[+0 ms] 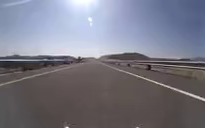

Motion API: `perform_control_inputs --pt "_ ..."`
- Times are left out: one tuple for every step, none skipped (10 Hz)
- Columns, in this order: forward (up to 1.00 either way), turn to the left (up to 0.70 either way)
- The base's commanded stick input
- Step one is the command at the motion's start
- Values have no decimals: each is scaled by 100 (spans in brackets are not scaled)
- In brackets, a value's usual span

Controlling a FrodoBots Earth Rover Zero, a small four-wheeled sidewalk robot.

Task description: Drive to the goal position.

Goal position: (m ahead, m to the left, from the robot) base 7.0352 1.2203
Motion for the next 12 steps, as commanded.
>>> perform_control_inputs --pt "70 0" --pt "70 0" --pt "70 0" --pt "70 0" --pt "70 0" --pt "70 0" --pt "70 0" --pt "70 0" --pt "70 0" --pt "70 0" --pt "70 0" --pt "70 0"
